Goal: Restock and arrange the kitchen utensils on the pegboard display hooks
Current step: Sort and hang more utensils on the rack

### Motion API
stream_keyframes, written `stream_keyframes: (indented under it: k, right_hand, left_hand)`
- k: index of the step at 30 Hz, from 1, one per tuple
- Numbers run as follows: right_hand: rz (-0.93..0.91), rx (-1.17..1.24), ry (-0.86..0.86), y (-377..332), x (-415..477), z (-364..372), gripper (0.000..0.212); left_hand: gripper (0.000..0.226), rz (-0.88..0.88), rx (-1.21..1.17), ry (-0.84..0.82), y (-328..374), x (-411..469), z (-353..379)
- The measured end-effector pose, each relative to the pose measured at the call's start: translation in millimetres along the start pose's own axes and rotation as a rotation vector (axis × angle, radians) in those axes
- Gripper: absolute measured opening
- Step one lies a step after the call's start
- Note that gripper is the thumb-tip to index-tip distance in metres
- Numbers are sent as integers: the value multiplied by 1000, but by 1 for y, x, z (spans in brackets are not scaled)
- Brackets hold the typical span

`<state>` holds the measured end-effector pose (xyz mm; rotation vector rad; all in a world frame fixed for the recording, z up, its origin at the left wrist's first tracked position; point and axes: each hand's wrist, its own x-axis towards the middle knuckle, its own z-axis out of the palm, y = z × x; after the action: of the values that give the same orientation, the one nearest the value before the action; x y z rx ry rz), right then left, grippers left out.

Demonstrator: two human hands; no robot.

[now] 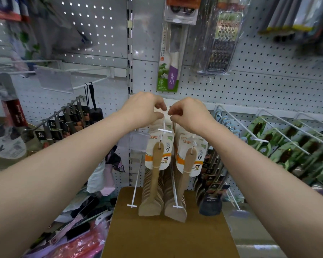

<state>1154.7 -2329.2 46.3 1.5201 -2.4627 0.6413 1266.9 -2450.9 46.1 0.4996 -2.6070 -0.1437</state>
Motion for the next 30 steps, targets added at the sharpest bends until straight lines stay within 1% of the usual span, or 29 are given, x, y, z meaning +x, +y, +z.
stream_keyframes:
  k: [3, 5, 9, 11, 13, 15, 18, 20, 23, 25, 27, 29, 30]
  right_hand:
    - [-16, -35, 68, -4, -18, -6, 25]
    - [-52, -34, 141, -8, -32, -10, 27]
    - [-136, 44, 335, -17, -68, -11, 27]
    - [-173, 82, 381, -18, -89, -5, 25]
    - [-206, 93, 393, -14, -110, 6, 21]
    - [-248, 82, 380, -7, -130, 20, 18]
    - [-283, 63, 301, 9, -157, 44, 18]
    - [-240, 82, 262, 21, -172, 63, 18]
    - [-86, 97, 188, 41, -190, 95, 20]
    - [88, 124, 102, 53, -199, 116, 26]
    - [291, 194, -2, 66, -202, 135, 35]
    - [465, 312, -107, 75, -199, 147, 48]
    - [516, 380, -152, 78, -197, 151, 54]
  left_hand:
    - [26, 16, -59, 95, 10, -14, -12]
    - [27, 57, -110, 164, 20, -27, -19]
    - [30, 182, -203, 368, 41, -58, -18]
    - [30, 230, -263, 453, 48, -75, -11]
    - [28, 267, -348, 478, 54, -95, 3]
    - [27, 294, -414, 445, 56, -120, 24]
    - [26, 278, -510, 386, 52, -159, 67]
    - [26, 172, -579, 361, 45, -179, 100]
    - [31, -137, -620, 230, 33, -194, 144]
    - [38, -317, -569, 118, 26, -196, 166]
    - [50, -468, -515, 9, 21, -191, 182]
    - [60, -563, -487, -65, 18, -181, 194]
    - [63, -580, -495, -83, 17, -174, 199]
